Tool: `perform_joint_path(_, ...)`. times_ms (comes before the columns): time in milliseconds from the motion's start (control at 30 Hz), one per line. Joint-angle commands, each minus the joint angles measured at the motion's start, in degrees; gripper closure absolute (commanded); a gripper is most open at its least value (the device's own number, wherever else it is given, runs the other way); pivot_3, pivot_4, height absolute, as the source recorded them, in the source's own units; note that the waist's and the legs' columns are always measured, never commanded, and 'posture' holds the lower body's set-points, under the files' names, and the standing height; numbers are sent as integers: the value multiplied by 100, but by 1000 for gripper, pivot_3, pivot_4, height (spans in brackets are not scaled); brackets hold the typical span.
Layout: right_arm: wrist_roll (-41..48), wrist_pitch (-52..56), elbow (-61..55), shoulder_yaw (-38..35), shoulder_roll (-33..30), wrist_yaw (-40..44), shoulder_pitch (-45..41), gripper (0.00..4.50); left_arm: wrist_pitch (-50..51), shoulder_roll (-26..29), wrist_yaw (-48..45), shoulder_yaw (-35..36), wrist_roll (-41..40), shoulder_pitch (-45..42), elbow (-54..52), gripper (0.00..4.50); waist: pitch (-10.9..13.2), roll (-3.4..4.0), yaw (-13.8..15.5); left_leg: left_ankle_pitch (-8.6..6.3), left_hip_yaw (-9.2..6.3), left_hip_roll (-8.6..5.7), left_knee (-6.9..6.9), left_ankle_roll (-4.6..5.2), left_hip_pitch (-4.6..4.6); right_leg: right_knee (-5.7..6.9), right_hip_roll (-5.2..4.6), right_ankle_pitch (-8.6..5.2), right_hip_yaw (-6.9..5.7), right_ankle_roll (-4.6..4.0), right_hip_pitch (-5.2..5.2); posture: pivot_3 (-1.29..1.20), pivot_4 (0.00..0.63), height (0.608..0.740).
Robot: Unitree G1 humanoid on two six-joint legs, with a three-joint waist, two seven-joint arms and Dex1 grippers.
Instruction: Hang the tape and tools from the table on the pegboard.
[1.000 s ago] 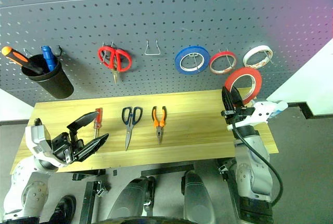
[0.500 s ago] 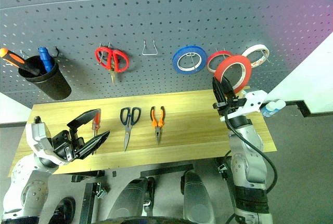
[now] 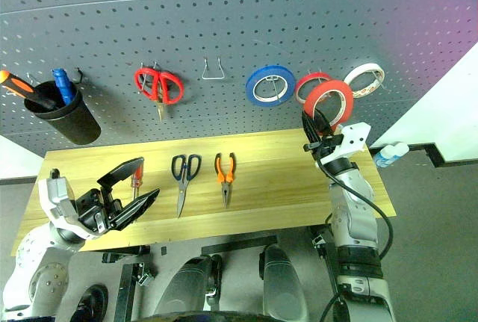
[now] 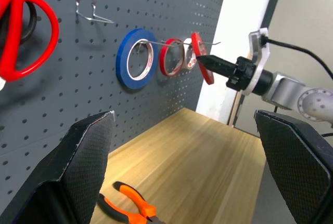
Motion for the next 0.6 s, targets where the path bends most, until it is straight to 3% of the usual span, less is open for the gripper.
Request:
perform_joint_path(33, -12, -225, 320, -159, -68, 61, -164, 3089, 9, 62, 44, 40, -53, 44, -223, 0, -2, -2, 2, 0, 0, 0, 1, 0, 1, 1, 0, 0, 0, 0, 1, -10, 207, 738)
perform_joint_path(100, -38, -324, 442, -163, -89, 107, -210, 2615, 19, 70, 64, 43, -57, 45, -236, 0, -2, -2, 7, 0, 0, 0, 0, -1, 13, 1, 0, 0, 0, 0, 12, -9, 208, 738)
perform_joint_path(367, -73, -375, 338, -145, -97, 137, 15, 15, 69, 72, 117, 36, -80, 86, -294, 0, -2, -2, 2, 0, 0, 0, -2, 0, 37, 0, 0, 0, 1, 0, 31, -14, 219, 738)
perform_joint_path(600, -116, 674, -667, 386, 91, -103, 948, 15, 45, 68, 153, 93, -53, 97, -267, 0, -2, -2, -8, 0, -1, 1, -5, 0, 46, 0, -2, -1, 3, -1, 42, -19, 223, 738)
